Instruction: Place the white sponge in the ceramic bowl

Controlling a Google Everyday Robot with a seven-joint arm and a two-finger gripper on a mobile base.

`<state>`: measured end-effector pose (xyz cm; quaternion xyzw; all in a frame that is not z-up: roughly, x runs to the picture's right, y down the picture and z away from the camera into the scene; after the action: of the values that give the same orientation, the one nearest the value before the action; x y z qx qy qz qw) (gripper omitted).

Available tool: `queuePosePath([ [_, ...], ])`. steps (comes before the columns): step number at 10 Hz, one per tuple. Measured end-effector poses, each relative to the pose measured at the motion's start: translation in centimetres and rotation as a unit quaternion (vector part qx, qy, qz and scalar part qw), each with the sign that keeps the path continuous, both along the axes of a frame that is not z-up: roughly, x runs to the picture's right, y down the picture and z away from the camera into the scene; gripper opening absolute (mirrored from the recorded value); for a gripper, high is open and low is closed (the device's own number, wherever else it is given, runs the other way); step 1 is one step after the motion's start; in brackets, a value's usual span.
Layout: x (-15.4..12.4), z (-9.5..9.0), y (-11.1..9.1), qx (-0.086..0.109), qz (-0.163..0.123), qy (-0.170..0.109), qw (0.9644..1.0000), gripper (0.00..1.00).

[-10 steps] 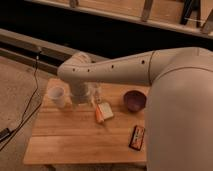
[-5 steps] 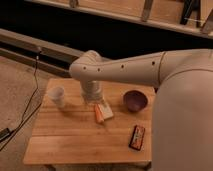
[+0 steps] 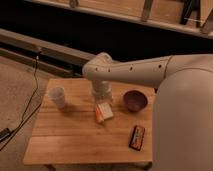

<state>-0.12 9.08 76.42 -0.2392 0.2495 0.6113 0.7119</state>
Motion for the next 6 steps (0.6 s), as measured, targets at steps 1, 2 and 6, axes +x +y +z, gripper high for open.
queuePosePath([
  [1,0.2,1.0,0.3,-0.005,-0.008,-0.007,0.9999,0.65],
  [2,0.2,1.9,0.5,-0.008,-0.011,-0.015,0.9998,0.65],
  [6,1.3,5.3,0.7,-0.019,-0.012,-0.037,0.9991,0.65],
])
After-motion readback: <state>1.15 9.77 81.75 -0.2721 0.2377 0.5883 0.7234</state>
